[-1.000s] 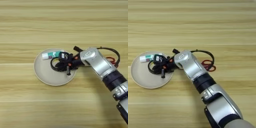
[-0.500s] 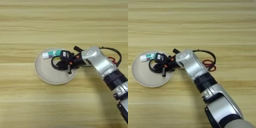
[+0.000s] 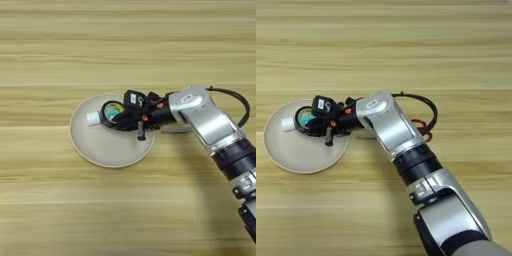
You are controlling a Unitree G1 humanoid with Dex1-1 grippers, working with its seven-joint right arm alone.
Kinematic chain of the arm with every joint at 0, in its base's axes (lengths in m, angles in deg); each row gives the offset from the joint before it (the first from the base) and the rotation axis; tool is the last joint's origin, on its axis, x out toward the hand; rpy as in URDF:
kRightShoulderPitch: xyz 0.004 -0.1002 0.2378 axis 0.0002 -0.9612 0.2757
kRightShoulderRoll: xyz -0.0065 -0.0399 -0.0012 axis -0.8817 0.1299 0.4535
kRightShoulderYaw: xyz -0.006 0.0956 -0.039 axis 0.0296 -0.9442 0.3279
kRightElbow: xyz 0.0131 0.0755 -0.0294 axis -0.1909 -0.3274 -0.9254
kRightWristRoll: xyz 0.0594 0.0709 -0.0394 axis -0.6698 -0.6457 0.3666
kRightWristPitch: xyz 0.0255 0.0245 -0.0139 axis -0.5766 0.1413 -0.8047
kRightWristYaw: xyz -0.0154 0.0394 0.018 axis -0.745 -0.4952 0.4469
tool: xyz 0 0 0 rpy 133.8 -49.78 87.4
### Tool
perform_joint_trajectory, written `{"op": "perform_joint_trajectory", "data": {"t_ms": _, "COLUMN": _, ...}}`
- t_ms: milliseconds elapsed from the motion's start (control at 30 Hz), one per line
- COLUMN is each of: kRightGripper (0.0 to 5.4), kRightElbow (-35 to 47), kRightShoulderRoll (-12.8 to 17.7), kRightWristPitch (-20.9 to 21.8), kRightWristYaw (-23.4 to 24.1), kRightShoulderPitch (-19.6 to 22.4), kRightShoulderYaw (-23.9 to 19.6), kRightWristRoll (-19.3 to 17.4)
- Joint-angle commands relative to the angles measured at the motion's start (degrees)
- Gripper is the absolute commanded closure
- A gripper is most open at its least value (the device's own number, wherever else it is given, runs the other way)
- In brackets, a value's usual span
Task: Move the objects on the table
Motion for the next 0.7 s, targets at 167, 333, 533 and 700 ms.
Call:
{"op": "perform_joint_trajectory", "data": {"t_ms": 167, "kRightGripper": 4.87, "kRightElbow": 4.11, "kRightShoulderRoll": 2.08, "kRightWristPitch": 0.65, "kRightWristYaw": 2.06, "kRightShoulderPitch": 4.07, "kRightShoulderYaw": -3.5, "kRightWristRoll": -1.7}}
{"op": "perform_joint_trajectory", "data": {"t_ms": 333, "kRightGripper": 4.87, "kRightElbow": 4.15, "kRightShoulderRoll": 2.32, "kRightWristPitch": 0.76, "kRightWristYaw": 2.26, "kRightShoulderPitch": 4.02, "kRightShoulderYaw": -3.88, "kRightWristRoll": -1.74}}
{"op": "perform_joint_trajectory", "data": {"t_ms": 533, "kRightGripper": 4.87, "kRightElbow": 3.86, "kRightShoulderRoll": 2.55, "kRightWristPitch": 0.89, "kRightWristYaw": 2.38, "kRightShoulderPitch": 4.16, "kRightShoulderYaw": -4.37, "kRightWristRoll": -1.68}}
{"op": "perform_joint_trajectory", "data": {"t_ms": 700, "kRightGripper": 4.87, "kRightElbow": 2.99, "kRightShoulderRoll": 2.6, "kRightWristPitch": 1.15, "kRightWristYaw": 2.64, "kRightShoulderPitch": 4.39, "kRightShoulderYaw": -4.51, "kRightWristRoll": -1.49}}
